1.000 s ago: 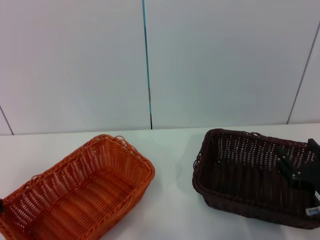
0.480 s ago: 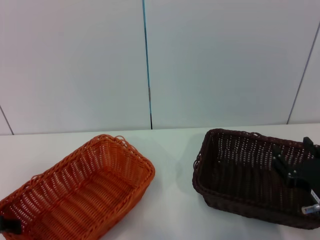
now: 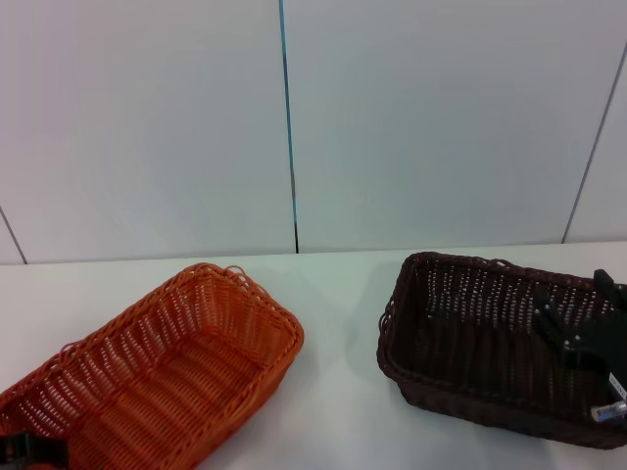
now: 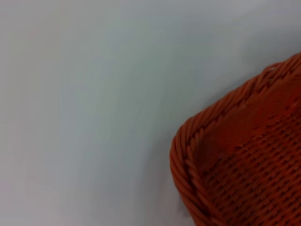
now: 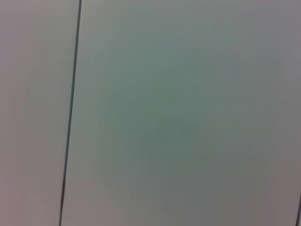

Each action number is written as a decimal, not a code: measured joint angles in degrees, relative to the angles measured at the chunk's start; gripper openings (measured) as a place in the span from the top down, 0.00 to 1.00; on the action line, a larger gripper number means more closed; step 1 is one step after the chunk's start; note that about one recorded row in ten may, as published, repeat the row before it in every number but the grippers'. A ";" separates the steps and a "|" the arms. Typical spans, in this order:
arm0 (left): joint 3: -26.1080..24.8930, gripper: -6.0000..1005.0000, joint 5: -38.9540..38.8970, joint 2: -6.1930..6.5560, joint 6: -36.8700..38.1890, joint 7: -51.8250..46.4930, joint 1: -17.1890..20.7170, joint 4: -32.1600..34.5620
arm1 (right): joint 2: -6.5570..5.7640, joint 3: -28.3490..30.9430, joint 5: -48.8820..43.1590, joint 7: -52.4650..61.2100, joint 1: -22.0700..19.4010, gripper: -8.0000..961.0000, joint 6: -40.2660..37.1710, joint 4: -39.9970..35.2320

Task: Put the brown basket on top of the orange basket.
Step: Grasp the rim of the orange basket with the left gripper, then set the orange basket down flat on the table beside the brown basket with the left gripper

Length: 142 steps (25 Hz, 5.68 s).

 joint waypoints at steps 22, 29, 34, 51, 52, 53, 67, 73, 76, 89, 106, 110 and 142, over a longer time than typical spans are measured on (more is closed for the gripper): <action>-0.43 0.42 -0.82 0.03 1.11 -0.34 -1.08 2.79 | 0.00 0.00 0.00 -0.03 -0.32 0.29 -0.41 -0.37; -0.03 0.45 -0.82 0.20 1.00 -0.25 -1.85 3.75 | 0.00 0.00 0.00 -0.03 -0.26 0.29 -0.42 -0.80; -0.24 0.47 -0.38 0.25 0.30 -0.32 -2.71 5.54 | 0.00 0.00 0.00 -0.03 -0.14 0.29 -0.42 -0.98; -1.52 0.81 -0.70 3.71 -1.81 0.25 -8.73 15.47 | 0.00 -2.22 0.00 -0.03 1.43 0.29 -6.45 -5.92; -1.89 0.81 -0.70 3.79 -1.88 0.24 -9.07 15.78 | 0.00 -2.25 0.00 -0.01 1.56 0.29 -6.44 -6.05; -2.65 0.81 -0.70 3.92 -1.98 0.24 -9.64 16.27 | 0.00 -2.26 0.00 0.01 1.64 0.29 -6.30 -6.14; -12.84 0.86 -6.09 9.15 -2.48 0.51 -13.28 22.08 | 0.00 -2.68 0.00 0.06 1.97 0.29 -6.69 -6.71; -13.65 0.86 -9.71 10.96 -2.83 0.72 -13.50 23.06 | 0.00 -2.87 0.00 0.06 2.17 0.29 -6.69 -7.01; -13.74 0.86 -12.68 12.66 -3.37 1.19 -13.64 24.39 | 0.00 -2.93 0.00 0.06 2.27 0.29 -6.69 -7.01; -13.44 0.86 -13.62 14.84 -1.82 5.24 -16.94 26.44 | -0.06 -3.26 0.00 0.02 1.12 0.29 -5.94 -4.09; -10.22 0.86 -13.04 15.17 0.11 10.01 -22.69 33.80 | -0.12 -3.43 -1.42 -0.03 -2.07 0.29 -4.96 0.30; -9.42 0.86 -13.16 14.82 0.59 9.93 -23.80 36.17 | -0.12 -3.42 -1.45 -0.03 -2.22 0.29 -4.96 0.40; -9.51 0.86 -13.40 14.21 9.20 11.69 -27.87 42.63 | -0.10 -3.22 -1.49 -0.03 -3.59 0.29 -5.31 0.61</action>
